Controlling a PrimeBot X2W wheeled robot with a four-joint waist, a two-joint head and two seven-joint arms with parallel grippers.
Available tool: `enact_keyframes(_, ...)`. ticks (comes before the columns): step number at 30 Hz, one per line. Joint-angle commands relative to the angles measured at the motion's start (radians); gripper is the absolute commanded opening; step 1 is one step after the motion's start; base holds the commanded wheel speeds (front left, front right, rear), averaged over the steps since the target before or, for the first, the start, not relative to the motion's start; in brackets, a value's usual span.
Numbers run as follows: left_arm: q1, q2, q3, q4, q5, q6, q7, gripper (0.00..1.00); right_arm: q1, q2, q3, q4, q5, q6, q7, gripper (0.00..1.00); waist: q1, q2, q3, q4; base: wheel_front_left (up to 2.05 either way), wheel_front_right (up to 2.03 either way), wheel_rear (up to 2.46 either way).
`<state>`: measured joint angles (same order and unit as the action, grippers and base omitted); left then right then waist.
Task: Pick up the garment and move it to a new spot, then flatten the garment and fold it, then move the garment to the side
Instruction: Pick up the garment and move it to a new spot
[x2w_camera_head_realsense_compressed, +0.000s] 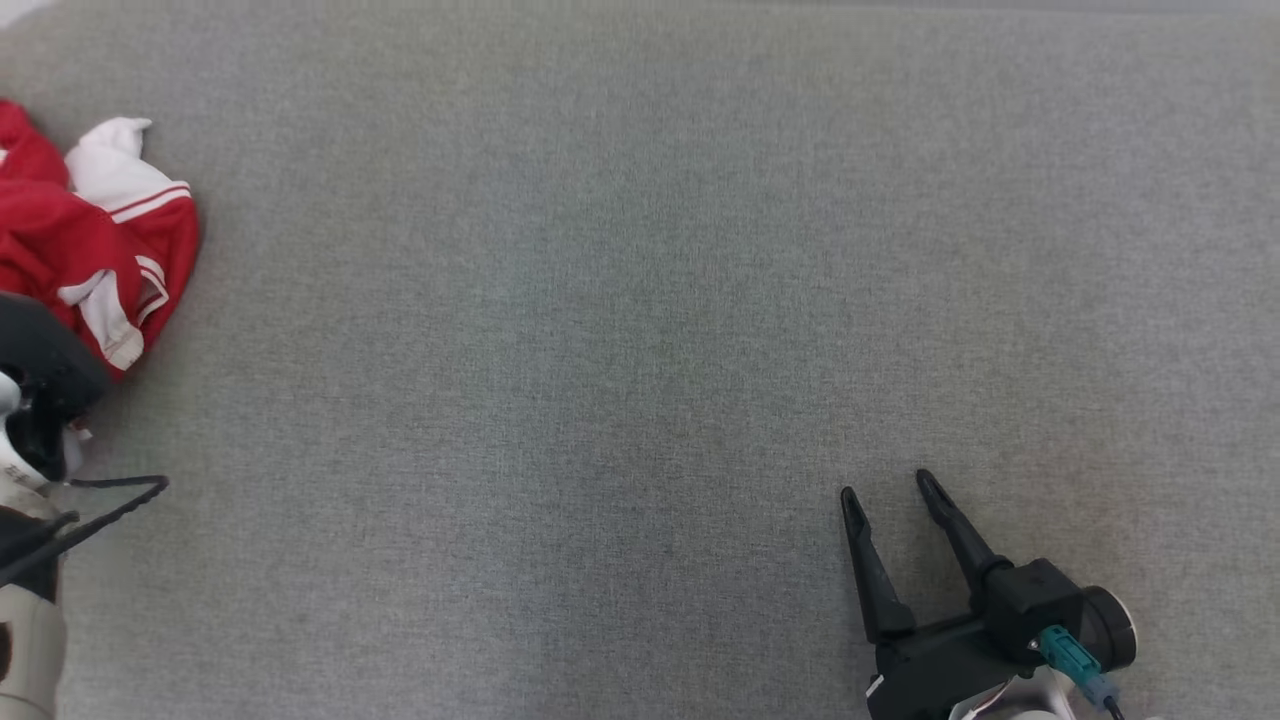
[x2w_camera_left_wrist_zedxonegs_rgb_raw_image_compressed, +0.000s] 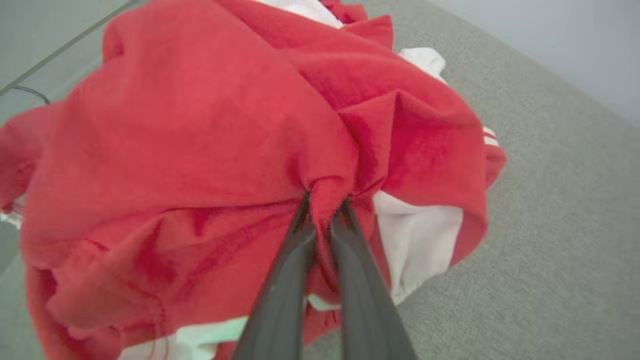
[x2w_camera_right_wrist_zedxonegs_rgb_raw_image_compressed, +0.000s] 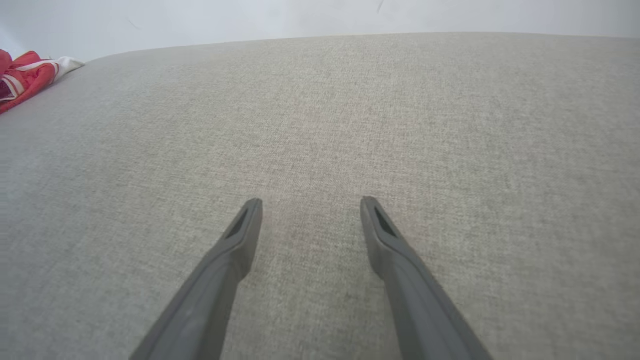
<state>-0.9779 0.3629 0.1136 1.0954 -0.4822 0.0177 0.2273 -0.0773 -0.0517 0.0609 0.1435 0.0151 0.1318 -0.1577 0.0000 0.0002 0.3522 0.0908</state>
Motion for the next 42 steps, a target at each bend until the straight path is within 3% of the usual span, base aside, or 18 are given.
enact_keyframes(1, -0.004, 0.012, -0.010, -0.013, 0.015, -0.001, 0.012, 0.00, -0.007, 0.002, 0.009, 0.017, 0.018, -0.002, -0.012, 1.00, 0.0000, -0.0002, -0.069, 0.029, 0.00, 0.00, 0.00)
enact_keyframes(12, -0.031, 0.067, -0.098, -0.147, 0.090, -0.006, 0.072, 0.00, -0.018, 0.002, 0.032, 0.137, 0.091, -0.002, -0.067, 1.00, 0.0000, -0.0002, -0.228, 0.066, 0.00, 0.00, 0.00)
enact_keyframes(21, -0.061, 0.035, -0.193, -0.369, 0.126, -0.061, 0.135, 0.00, -0.004, 0.002, -0.011, 0.207, 0.131, -0.002, -0.101, 1.00, 0.0000, -0.0002, -0.352, 0.049, 0.00, 0.00, 0.00)
enact_keyframes(32, 0.073, -0.123, -0.260, -0.716, 0.030, -0.107, 0.143, 0.00, -0.008, 0.002, -0.033, 0.211, 0.110, -0.002, -0.108, 1.00, 0.0000, -0.0002, -0.381, -0.132, 0.00, 0.00, 0.00)
enact_keyframes(42, 0.281, -0.220, -0.298, -0.887, 0.000, -0.053, 0.116, 0.00, -0.012, 0.002, -0.029, 0.198, 0.099, -0.002, -0.109, 1.00, 0.0000, -0.0002, -0.350, -0.338, 0.00, 0.00, 0.00)
